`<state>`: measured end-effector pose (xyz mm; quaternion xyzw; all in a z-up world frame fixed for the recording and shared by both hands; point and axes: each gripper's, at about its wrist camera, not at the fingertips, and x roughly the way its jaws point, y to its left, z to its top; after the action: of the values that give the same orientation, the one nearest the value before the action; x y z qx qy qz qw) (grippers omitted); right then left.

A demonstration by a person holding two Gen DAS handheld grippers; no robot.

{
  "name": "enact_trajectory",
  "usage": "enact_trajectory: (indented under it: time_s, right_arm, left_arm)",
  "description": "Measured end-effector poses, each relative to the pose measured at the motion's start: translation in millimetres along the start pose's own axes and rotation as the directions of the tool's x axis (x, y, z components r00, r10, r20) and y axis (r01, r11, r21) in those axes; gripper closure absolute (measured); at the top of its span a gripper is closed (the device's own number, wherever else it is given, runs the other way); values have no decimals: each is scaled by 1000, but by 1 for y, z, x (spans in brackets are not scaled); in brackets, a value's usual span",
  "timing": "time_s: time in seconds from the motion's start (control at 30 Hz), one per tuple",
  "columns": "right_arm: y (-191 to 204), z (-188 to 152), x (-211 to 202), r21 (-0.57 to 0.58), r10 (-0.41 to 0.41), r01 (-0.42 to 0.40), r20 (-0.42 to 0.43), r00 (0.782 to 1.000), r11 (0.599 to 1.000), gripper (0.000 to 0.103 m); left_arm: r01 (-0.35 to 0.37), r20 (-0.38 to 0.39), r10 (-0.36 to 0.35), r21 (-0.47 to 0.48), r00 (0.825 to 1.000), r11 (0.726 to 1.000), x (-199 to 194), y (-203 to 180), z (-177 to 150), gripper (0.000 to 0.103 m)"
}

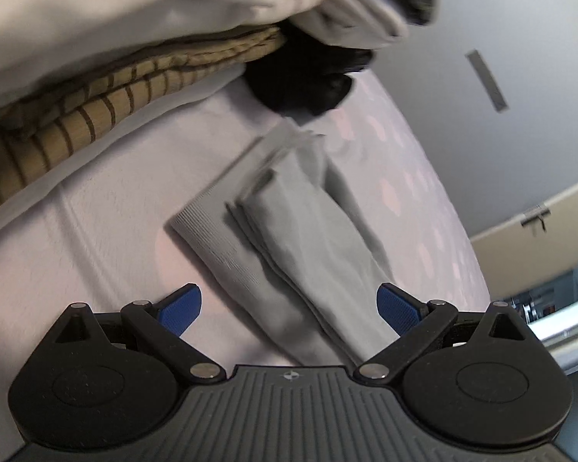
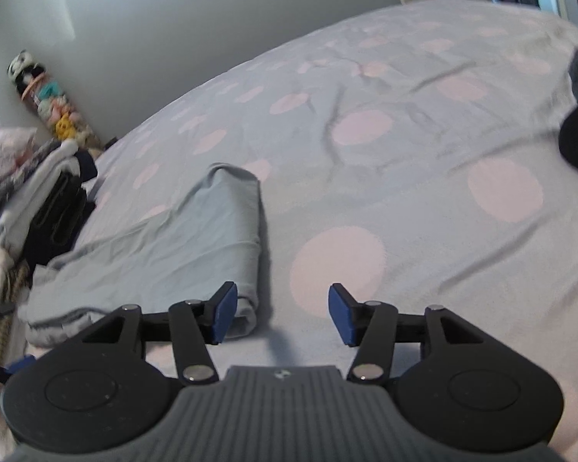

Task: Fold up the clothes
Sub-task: 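Grasp the folded garment's end with the left gripper while the right gripper pinches it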

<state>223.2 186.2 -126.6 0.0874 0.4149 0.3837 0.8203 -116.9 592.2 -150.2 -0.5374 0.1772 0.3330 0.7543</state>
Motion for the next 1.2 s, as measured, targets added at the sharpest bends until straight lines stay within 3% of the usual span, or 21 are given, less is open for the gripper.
enact_trajectory:
  time_s: [0.17, 0.3, 0.37, 0.43, 0.53, 0.63, 0.7, 0.77, 0.9, 1.0, 1.2]
  right_arm:
    - [-10, 5, 13, 130, 64, -64, 2, 998, 989, 45]
    - [-14, 7, 29, 218, 92, -93, 17, 996, 971, 45]
    - [-19, 7, 35, 288, 117, -120, 29, 993, 950, 45]
    - [-21, 8, 40, 331, 150, -149, 25, 988, 932, 45]
    - [-21, 8, 47, 375, 202, -189, 7, 979, 907, 48]
    - [-11, 2, 54, 356, 219, -193, -33, 975, 914, 67]
    - [-7, -1, 56, 342, 212, -187, -35, 977, 921, 85]
    - [-7, -1, 52, 362, 230, -209, -17, 973, 909, 91]
    - [-8, 11, 32, 432, 306, -293, 40, 951, 853, 93]
    - [1, 24, 10, 424, 320, -316, 63, 945, 849, 93]
    - [3, 22, -51, 450, 271, -257, 34, 962, 855, 93]
  left_arm:
    - [2, 19, -1, -51, 1000, 999, 12, 7, 10, 0]
    - [-38, 42, 38, -10, 998, 999, 17, 4, 12, 0]
    - [-72, 60, 70, 17, 996, 997, 17, 1, 12, 9]
    - [-113, 83, 109, 50, 991, 992, 17, -2, 11, 38]
    - [-137, 103, 130, 60, 986, 989, 17, 0, 11, 53]
    - [-135, 104, 129, 49, 986, 990, 15, 2, 13, 62]
    - [-143, 106, 136, 57, 985, 988, 14, 0, 13, 65]
    - [-150, 106, 143, 67, 984, 986, 12, -5, 14, 68]
    - [-170, 92, 163, 75, 982, 983, 5, -16, 19, 70]
    - [-193, 69, 188, 78, 980, 978, -7, -26, 17, 71]
    - [-238, -1, 240, 96, 971, 966, -49, -38, -8, 71]
